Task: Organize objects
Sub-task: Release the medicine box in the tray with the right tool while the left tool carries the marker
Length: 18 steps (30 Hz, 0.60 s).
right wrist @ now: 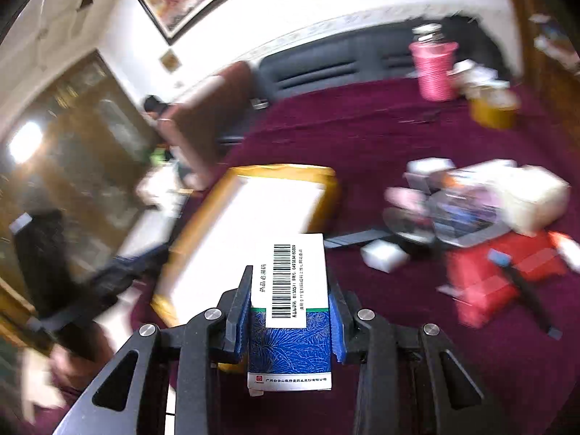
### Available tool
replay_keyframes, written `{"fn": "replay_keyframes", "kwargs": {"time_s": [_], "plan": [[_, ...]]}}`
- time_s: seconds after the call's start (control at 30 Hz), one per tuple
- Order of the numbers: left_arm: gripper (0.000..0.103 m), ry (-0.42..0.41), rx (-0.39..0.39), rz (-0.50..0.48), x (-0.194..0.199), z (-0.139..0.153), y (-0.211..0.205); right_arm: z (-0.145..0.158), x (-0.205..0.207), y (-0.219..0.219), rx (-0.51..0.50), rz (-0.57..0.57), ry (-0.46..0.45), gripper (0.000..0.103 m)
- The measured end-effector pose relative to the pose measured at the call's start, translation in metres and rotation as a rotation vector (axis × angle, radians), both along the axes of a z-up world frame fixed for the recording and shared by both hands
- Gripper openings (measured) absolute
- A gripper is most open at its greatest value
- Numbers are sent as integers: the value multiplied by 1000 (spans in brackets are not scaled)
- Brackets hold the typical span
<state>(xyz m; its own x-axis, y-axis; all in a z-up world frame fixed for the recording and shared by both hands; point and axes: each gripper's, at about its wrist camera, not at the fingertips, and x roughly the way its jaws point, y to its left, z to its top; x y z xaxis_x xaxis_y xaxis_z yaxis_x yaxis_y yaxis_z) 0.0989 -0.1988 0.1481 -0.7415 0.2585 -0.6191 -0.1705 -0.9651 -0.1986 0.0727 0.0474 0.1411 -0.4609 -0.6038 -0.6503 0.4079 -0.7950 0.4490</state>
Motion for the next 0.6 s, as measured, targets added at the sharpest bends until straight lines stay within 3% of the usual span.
{"fn": "replay_keyframes", "kwargs": {"time_s": [0.13,0.27,0.47,0.6], "plan": [[14,-93,26,44,-53,-19,-19,-9,-53,-60,-61,21,-88,38],[14,-165,22,93,-94,-47,-32,-49,-104,-98,-56,-44,-195,38],[14,-261,91,124,-131,-88,-46,-89,-142,-112,-9,-124,-249,38],[14,-277,115,131,-147,-99,-45,-96,-157,-118,35,-150,-241,38]]}}
